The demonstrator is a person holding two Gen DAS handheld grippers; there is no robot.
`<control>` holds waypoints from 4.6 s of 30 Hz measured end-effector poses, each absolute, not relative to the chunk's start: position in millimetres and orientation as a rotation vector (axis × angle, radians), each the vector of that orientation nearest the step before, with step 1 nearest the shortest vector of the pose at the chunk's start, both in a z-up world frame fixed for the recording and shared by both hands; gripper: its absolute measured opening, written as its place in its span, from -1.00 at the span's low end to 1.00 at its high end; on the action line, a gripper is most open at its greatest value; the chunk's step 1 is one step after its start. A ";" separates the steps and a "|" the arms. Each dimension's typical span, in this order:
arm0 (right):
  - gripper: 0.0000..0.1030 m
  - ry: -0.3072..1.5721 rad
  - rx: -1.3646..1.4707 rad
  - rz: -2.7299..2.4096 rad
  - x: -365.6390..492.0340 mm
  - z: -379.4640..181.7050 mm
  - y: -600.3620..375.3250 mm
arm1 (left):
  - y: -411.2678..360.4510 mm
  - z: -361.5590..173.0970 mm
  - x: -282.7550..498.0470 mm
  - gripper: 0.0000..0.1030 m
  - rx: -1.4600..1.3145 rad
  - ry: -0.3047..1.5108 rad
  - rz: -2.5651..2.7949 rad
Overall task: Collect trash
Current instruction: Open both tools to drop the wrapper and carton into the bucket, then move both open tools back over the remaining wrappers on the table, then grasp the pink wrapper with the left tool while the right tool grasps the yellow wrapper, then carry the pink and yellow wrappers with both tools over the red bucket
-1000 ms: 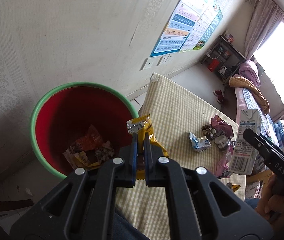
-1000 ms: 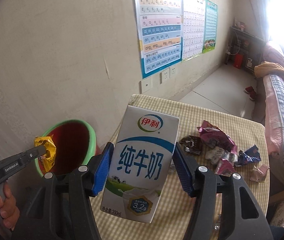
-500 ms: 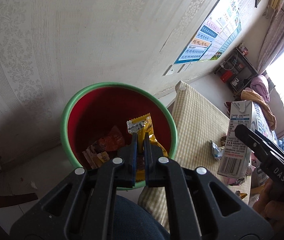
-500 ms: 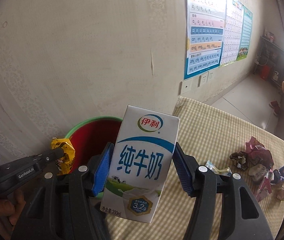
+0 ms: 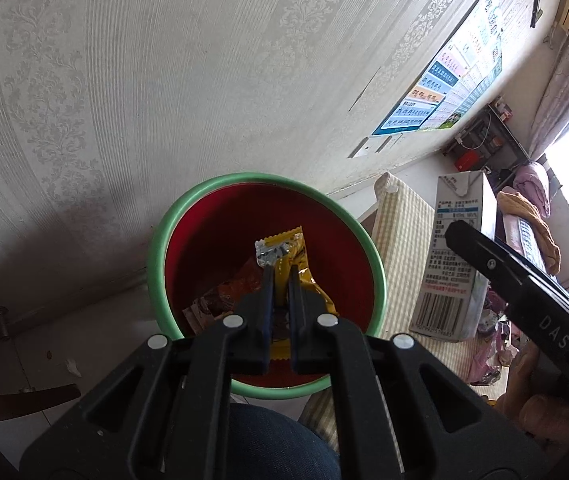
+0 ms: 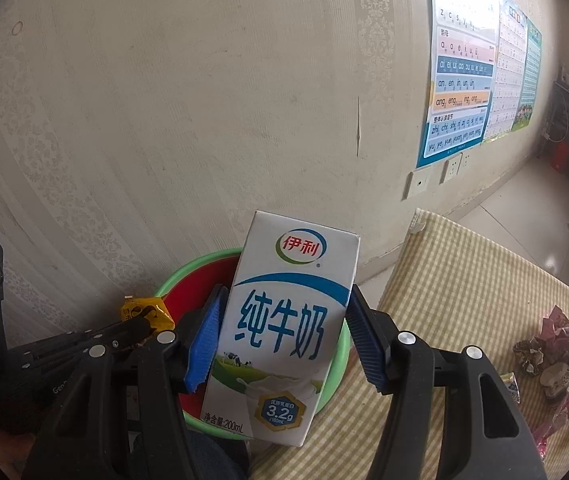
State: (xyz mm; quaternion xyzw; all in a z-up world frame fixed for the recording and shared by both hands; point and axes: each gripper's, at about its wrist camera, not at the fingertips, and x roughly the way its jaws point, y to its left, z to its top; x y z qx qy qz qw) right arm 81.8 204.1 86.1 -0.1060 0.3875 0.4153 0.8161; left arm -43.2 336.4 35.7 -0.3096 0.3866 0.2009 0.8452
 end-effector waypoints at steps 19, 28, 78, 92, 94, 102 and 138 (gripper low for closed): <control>0.42 0.868 -0.238 0.923 93.3 74.6 237.4 | 363.8 24.5 -46.6 0.49 -0.682 0.822 0.531; 0.58 0.847 -0.216 0.899 86.8 88.3 208.9 | 349.9 39.4 -58.3 0.89 -0.676 0.796 0.550; 0.84 0.999 -0.036 0.279 78.0 29.1 -170.9 | 64.2 54.4 48.6 0.89 -0.379 0.941 0.021; 0.79 1.135 -0.028 0.235 98.7 -31.9 -190.9 | 42.8 34.6 73.2 0.89 -0.343 1.008 -0.016; 0.77 1.143 -0.025 0.234 101.4 -35.6 -193.1 | 39.2 30.7 78.1 0.89 -0.338 1.020 -0.022; 0.48 1.187 -0.007 0.248 105.4 -49.1 -195.6 | 13.7 16.4 98.5 0.89 -0.310 1.065 -0.067; -0.17 1.179 0.039 0.279 119.9 -43.2 -210.0 | -32.4 -32.2 132.2 -0.55 -0.188 1.214 -0.185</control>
